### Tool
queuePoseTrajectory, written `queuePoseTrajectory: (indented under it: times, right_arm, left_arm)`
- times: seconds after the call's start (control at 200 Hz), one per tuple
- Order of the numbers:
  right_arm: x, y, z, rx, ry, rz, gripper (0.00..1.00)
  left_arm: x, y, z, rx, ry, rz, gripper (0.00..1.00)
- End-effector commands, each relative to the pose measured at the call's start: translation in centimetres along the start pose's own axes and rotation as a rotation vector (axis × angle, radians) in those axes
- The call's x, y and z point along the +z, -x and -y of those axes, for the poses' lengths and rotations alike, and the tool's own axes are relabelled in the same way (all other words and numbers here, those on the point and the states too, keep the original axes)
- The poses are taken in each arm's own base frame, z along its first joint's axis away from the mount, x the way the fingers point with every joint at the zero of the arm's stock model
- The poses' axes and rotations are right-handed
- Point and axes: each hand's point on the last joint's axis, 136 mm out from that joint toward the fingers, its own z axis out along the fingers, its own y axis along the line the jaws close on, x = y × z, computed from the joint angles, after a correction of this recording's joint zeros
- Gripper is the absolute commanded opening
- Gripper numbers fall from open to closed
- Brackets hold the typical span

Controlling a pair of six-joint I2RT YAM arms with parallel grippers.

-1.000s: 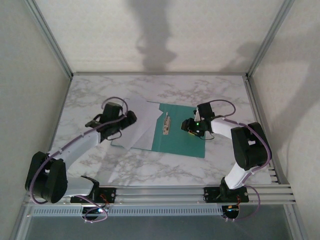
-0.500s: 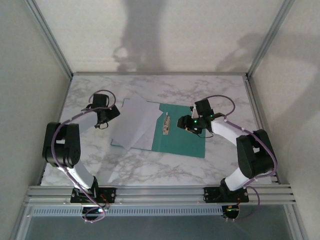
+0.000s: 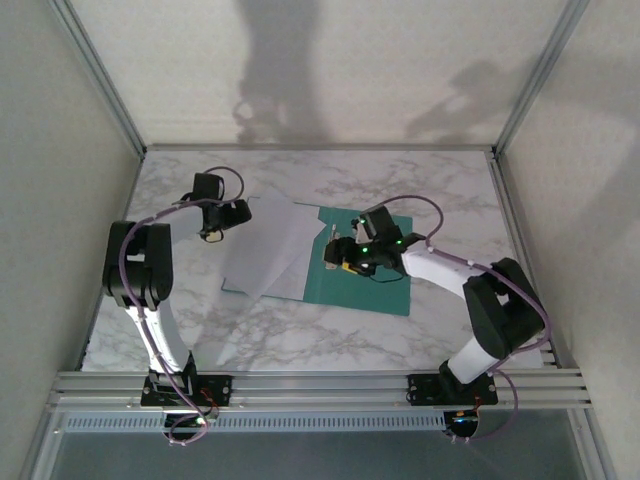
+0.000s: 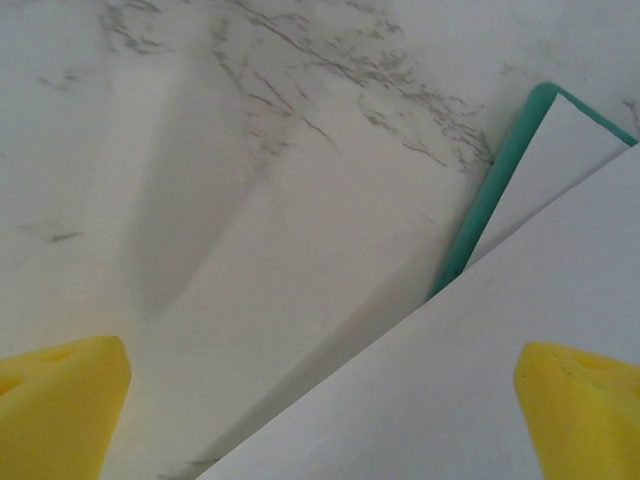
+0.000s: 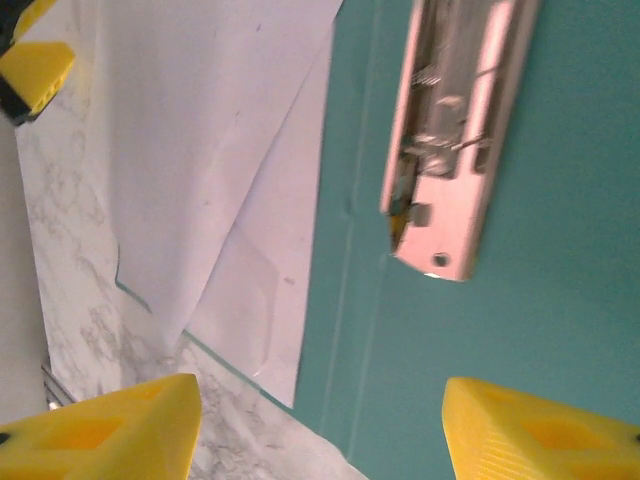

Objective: Put the files into the folder

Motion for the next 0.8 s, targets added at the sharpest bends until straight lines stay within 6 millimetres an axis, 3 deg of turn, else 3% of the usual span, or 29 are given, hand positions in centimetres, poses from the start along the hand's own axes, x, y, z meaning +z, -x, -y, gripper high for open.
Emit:
queuePoseTrajectory:
  times: [0.0, 0.29, 0.796]
  right_arm:
    - [1.8, 0.7, -2.4, 0.010, 0.047, 0.003, 0.65]
    - [6.6, 0.3, -3.1, 0.026, 0.032, -0.059, 0.65]
    - [9.9, 0.9, -3.9, 0.048, 0.010, -0.080, 0.67]
  left_arm:
    - [0.3, -0.7, 0.8, 0.032, -0.048, -0.054, 0.97]
    - [-0.3, -3.7, 1.1, 0.018, -0.079, -0.118, 0.96]
    - [-3.1, -6.0, 2.3, -0.002, -0.104, -0.120, 0.95]
